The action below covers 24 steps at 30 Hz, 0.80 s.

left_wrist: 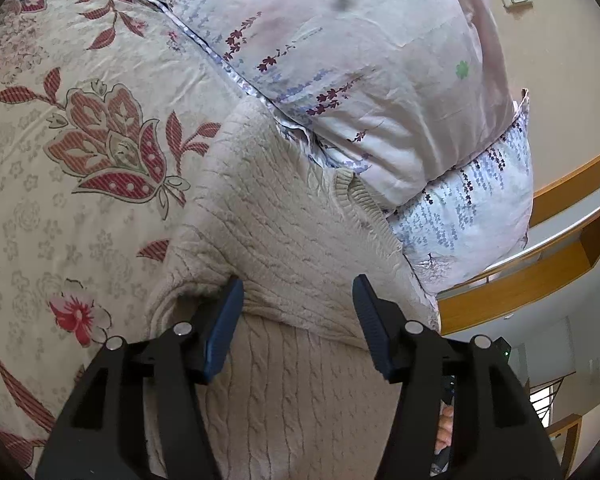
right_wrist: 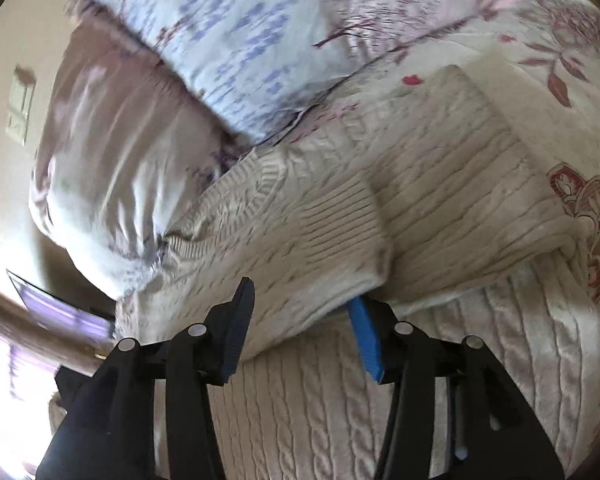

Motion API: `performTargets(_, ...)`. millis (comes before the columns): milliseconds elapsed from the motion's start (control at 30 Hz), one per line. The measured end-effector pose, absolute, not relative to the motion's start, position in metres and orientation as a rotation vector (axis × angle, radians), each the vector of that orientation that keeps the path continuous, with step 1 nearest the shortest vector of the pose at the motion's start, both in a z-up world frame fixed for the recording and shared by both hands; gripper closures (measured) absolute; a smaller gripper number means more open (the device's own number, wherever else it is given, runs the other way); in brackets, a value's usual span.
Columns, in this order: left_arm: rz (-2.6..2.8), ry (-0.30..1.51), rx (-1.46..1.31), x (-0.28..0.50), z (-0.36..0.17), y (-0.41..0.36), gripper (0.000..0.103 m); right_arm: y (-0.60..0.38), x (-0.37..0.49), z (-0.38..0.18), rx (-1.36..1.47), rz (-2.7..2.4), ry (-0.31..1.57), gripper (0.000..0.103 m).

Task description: Fold small clothes

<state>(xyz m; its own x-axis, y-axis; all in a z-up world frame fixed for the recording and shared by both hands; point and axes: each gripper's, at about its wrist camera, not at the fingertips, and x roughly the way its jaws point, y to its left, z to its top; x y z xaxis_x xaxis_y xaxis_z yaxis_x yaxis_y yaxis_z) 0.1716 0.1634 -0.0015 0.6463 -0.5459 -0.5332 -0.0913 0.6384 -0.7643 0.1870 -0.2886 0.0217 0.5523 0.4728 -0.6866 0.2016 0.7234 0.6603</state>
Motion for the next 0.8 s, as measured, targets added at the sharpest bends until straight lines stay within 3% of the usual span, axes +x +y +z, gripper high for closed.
performTargets(67,-0.298,0.849,-0.855,0.172,-0.001,0.163,0.046,-0.294,0.192,0.018,0.786,0.156,0.993,0.066)
performTargets(167,-0.299,0.850,-0.854,0.173,-0.001,0.163,0.045,-0.298,0.202,0.012,0.752,0.113,1.016,0.094)
performTargets(400,-0.299,0.850,-0.836,0.174,-0.001,0.159,0.043,-0.280,0.188,0.065,0.524,0.139,0.752,0.095)
performTargets(533,-0.299,0.859,-0.805,0.176,0.002,0.156,0.042,-0.286,0.206,0.024,0.499,0.019,0.964,0.094)
performTargets(633,-0.308,0.877,-0.791,0.173,0.004,0.155,0.042,-0.291,0.202,0.022,0.512,0.019,0.983,0.084)
performTargets(700,-0.321,0.895,-0.771,0.168,0.007,0.155,0.042,-0.294,0.196,0.030,0.511,0.033,0.983,0.059)
performTargets(800,-0.336,0.899,-0.725,0.153,0.012,0.158,0.042,-0.303,0.176,0.046,0.522,0.101,0.952,0.049)
